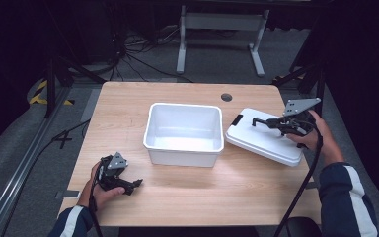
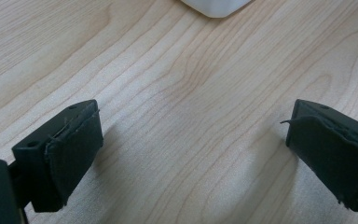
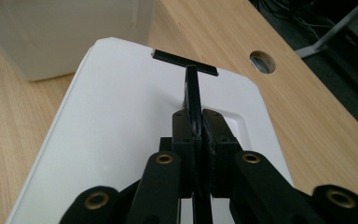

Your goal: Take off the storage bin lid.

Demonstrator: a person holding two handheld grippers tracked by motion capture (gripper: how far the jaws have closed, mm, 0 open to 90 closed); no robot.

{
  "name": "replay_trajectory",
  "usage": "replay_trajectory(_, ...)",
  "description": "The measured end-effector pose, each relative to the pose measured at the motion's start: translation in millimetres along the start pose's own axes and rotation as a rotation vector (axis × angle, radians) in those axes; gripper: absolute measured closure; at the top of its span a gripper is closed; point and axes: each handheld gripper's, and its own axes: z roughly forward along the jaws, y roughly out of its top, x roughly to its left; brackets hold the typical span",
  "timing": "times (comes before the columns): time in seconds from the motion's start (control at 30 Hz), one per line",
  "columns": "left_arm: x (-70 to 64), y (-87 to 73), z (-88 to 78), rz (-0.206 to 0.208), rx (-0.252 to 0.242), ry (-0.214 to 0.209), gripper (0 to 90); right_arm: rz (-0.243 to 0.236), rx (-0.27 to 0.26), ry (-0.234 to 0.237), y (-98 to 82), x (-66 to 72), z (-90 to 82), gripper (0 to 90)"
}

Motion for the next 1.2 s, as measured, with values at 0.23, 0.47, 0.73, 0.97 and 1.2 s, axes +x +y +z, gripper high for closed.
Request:
replay_trajectory(0.23,-0.1,0.0,0.1,-0.001,-0.001,0.0,4.2,0.017,0.039,0.022,-7.2,0.7,21.6,84.5)
replay_trajectory(0.47,0.0,0.0,0.0,0.0,0.0,0.0,4.2,0.017,0.054,0.033,-10.0,3.4,37.3,84.5)
replay_trajectory(0.73,-0.1,0.0,0.0,-0.001,0.0,0.0,4.2,0.013,0.108,0.035,-12.8,4.3,50.9,84.5)
replay_trajectory(0.97,0.0,0.0,0.1,0.0,-0.001,0.0,4.2,0.015,0.141,0.034,-16.4,3.1,55.1,84.4)
replay_trajectory(1.2,-0.1,0.0,0.1,0.0,-0.001,0.001,4.2,0.019,0.176,0.028,-18.5,1.9,57.4,84.4)
